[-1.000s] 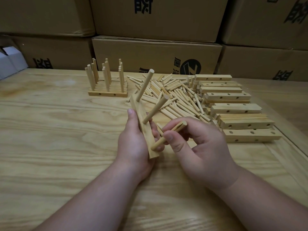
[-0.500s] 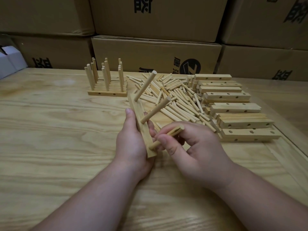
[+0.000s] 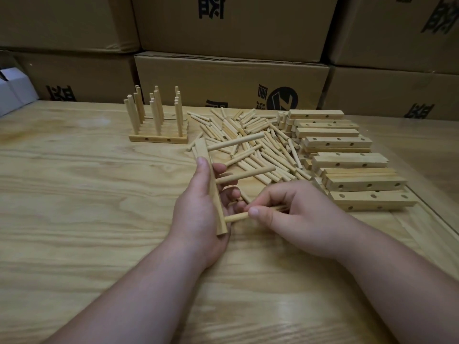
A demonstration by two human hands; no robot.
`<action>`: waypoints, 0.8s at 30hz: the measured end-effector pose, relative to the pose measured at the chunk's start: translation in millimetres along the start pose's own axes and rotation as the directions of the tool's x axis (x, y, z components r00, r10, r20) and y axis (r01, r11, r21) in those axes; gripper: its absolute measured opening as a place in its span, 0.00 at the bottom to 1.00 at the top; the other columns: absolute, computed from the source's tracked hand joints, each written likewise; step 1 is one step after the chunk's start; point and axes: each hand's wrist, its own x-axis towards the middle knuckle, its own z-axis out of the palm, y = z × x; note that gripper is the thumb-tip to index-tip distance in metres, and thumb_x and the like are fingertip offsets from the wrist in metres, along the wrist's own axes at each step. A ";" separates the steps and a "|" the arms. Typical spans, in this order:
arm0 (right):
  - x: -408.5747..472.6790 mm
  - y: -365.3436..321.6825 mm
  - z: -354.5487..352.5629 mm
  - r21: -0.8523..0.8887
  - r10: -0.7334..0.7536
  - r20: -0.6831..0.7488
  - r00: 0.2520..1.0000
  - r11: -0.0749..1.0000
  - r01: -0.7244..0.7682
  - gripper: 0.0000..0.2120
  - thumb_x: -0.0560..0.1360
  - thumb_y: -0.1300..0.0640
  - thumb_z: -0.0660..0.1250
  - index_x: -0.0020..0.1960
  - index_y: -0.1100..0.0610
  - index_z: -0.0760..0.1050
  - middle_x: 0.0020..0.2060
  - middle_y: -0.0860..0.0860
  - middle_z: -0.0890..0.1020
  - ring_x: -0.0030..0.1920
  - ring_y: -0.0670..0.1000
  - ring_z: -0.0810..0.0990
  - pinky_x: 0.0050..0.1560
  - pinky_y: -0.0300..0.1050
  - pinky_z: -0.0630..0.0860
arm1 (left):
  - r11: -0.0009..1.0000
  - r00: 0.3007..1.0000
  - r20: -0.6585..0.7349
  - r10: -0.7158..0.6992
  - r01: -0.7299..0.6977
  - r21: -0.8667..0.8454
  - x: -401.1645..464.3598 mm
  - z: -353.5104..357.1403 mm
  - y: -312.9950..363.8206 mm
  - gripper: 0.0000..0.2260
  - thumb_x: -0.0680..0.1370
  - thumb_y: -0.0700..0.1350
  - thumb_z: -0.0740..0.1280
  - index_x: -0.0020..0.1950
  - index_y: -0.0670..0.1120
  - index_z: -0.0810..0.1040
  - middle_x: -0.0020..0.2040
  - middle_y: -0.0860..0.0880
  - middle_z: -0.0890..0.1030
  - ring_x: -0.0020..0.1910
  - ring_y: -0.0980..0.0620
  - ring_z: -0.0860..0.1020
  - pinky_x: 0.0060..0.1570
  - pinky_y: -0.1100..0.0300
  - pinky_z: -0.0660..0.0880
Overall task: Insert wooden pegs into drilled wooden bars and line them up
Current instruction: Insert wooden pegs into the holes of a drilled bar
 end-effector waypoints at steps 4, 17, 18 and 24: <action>-2.1 -3.1 6.5 -0.241 -0.083 0.032 0.996 0.967 0.088 0.06 0.74 0.46 0.73 0.39 0.44 0.81 0.32 0.31 0.79 0.36 0.35 0.78 0.36 0.29 0.69 | 0.999 0.999 0.027 0.042 -0.043 0.032 -0.4 0.7 -2.3 0.19 0.81 0.62 0.61 0.43 0.48 0.79 0.34 0.48 0.76 0.32 0.51 0.75 0.28 0.57 0.75; -3.8 -4.0 11.2 -0.253 -0.066 -0.015 0.998 0.966 0.060 0.10 0.73 0.42 0.73 0.42 0.49 0.83 0.33 0.48 0.84 0.35 0.47 0.81 0.37 0.48 0.76 | 0.994 0.986 0.145 0.085 -0.093 0.051 -0.9 -0.9 -4.9 0.22 0.81 0.61 0.59 0.36 0.52 0.83 0.48 0.45 0.86 0.37 0.52 0.78 0.37 0.54 0.77; -3.9 -4.1 12.4 -0.254 -0.064 -0.020 0.998 0.966 0.057 0.10 0.73 0.42 0.73 0.42 0.49 0.83 0.33 0.48 0.83 0.35 0.47 0.81 0.37 0.48 0.76 | 0.993 0.985 0.138 0.101 -0.109 0.054 -0.7 -1.1 -5.6 0.23 0.82 0.61 0.58 0.35 0.52 0.82 0.48 0.46 0.86 0.37 0.53 0.78 0.38 0.53 0.76; -3.5 -7.3 16.8 -0.325 -0.076 -0.057 0.995 0.944 0.053 0.13 0.72 0.38 0.70 0.41 0.47 0.82 0.30 0.46 0.82 0.33 0.45 0.79 0.35 0.47 0.76 | 0.989 0.989 0.076 0.130 -0.135 0.066 2.6 -1.6 -8.5 0.26 0.83 0.62 0.57 0.30 0.53 0.81 0.37 0.50 0.83 0.30 0.56 0.77 0.31 0.57 0.76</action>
